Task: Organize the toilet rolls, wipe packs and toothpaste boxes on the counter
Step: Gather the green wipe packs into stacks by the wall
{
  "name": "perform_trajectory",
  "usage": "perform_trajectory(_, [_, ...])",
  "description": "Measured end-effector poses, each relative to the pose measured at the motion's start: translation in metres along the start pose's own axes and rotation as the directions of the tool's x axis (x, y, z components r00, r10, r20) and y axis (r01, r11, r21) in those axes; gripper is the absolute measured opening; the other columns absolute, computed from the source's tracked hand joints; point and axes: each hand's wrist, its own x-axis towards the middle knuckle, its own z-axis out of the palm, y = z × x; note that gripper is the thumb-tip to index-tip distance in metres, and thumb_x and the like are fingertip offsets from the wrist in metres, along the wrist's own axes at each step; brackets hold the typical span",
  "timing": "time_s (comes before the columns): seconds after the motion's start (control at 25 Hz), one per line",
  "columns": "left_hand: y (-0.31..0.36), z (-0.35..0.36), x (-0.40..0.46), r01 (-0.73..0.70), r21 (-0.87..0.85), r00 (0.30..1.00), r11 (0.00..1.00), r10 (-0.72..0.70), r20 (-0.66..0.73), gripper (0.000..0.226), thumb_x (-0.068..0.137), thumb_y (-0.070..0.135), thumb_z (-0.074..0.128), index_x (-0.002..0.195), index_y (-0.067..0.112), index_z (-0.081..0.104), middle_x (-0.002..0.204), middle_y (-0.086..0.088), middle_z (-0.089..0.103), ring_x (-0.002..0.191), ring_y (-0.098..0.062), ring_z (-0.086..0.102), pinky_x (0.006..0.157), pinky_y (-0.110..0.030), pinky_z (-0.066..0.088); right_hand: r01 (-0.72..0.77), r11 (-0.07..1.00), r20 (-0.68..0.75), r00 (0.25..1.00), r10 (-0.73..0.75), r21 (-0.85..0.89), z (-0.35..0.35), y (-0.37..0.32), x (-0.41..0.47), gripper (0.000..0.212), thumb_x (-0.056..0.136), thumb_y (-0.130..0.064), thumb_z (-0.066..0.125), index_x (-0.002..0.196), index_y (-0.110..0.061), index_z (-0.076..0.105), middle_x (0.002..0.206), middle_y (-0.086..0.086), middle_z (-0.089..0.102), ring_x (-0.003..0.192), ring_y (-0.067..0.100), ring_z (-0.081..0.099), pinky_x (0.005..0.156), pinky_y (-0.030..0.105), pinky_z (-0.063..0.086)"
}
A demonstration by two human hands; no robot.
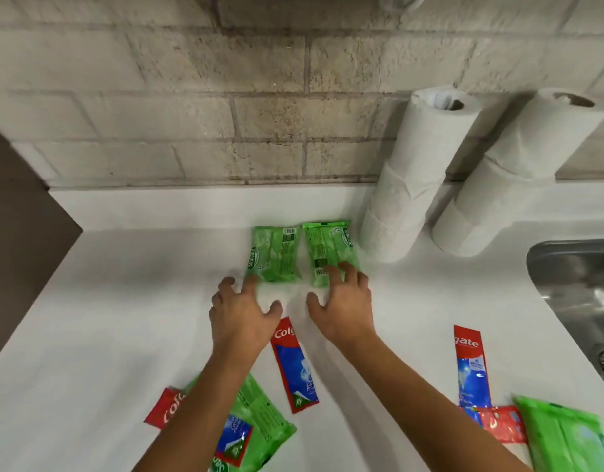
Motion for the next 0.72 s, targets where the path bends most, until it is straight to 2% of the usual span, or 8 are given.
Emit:
perform_trajectory(0.12, [-0.025,-0.006,-0.04,-0.007,0.049,0.999,0.999,0.005,0.036,0.059,0.083,0.046,0.056,0.136,0.025,0.044,0.145,-0.011,0.032,0.132,-0.029,0.034,0.108,-0.039,0.03,-0.002,0.999,0.06,0.998,0.001,0.032,-0.009,0.005,-0.039,0.054,0.087,-0.037,0.051,0.136,-0.018,0.042,0.145,0.007,0.035,0.13,0.029,0.033,0.105,0.037,0.035])
perform_trajectory(0.28, [-0.052,-0.008,-0.078,0.032,0.104,0.992,0.994,-0.044,0.118,0.068,0.081,0.056,0.052,0.14,0.027,0.036,0.149,-0.012,0.025,0.135,-0.033,0.027,0.11,-0.043,0.025,-0.046,0.996,0.146,0.989,0.033,0.083,-0.018,0.004,-0.104,0.053,0.086,-0.035,0.055,0.135,-0.019,0.044,0.141,0.007,0.039,0.127,0.029,0.036,0.102,0.034,0.037])
perform_trajectory(0.36, [-0.058,-0.003,-0.085,0.009,0.078,0.991,0.997,-0.019,0.134,0.073,0.08,0.06,0.05,0.142,0.027,0.031,0.148,-0.014,0.026,0.136,-0.034,0.025,0.111,-0.045,0.024,-0.065,0.991,0.257,0.966,0.035,0.112,-0.02,0.003,-0.13,0.055,0.085,-0.038,0.056,0.135,-0.019,0.043,0.138,0.008,0.041,0.126,0.028,0.038,0.101,0.034,0.039])
perform_trajectory(0.44, [-0.065,-0.004,-0.096,-0.072,0.051,0.987,0.996,0.064,0.147,0.075,0.08,0.06,0.049,0.143,0.024,0.029,0.147,-0.014,0.029,0.137,-0.033,0.026,0.112,-0.043,0.025,-0.068,0.991,0.335,0.942,0.025,0.116,-0.023,0.0,-0.16,0.056,0.084,-0.042,0.057,0.134,-0.02,0.043,0.134,0.006,0.043,0.124,0.026,0.039,0.098,0.033,0.039])
perform_trajectory(0.48, [-0.068,-0.006,-0.099,-0.121,0.048,0.98,0.991,0.112,0.167,0.076,0.08,0.058,0.049,0.144,0.022,0.028,0.147,-0.013,0.031,0.137,-0.032,0.026,0.112,-0.042,0.025,-0.059,0.997,0.343,0.939,0.036,0.056,-0.022,-0.001,-0.173,0.058,0.083,-0.045,0.056,0.133,-0.02,0.042,0.133,0.006,0.043,0.123,0.026,0.039,0.097,0.034,0.04])
perform_trajectory(0.6, [-0.07,-0.012,-0.11,-0.196,0.122,0.956,0.973,0.162,0.246,0.072,0.08,0.045,0.053,0.143,0.021,0.029,0.148,-0.013,0.03,0.136,-0.032,0.029,0.113,-0.04,0.024,-0.067,0.954,0.275,0.95,0.152,-0.293,-0.017,-0.009,-0.207,0.065,0.08,-0.059,0.05,0.129,-0.016,0.039,0.129,0.009,0.042,0.121,0.029,0.039,0.092,0.039,0.039])
perform_trajectory(0.72, [-0.07,-0.014,-0.125,-0.154,0.209,0.965,0.966,0.101,0.243,0.074,0.079,0.047,0.053,0.144,0.028,0.025,0.149,-0.016,0.025,0.134,-0.043,0.026,0.114,-0.047,0.022,-0.141,0.919,0.335,0.902,0.273,-0.369,-0.005,-0.02,-0.233,0.091,0.07,-0.074,0.051,0.134,-0.013,0.031,0.131,0.012,0.037,0.12,0.031,0.038,0.09,0.04,0.041])
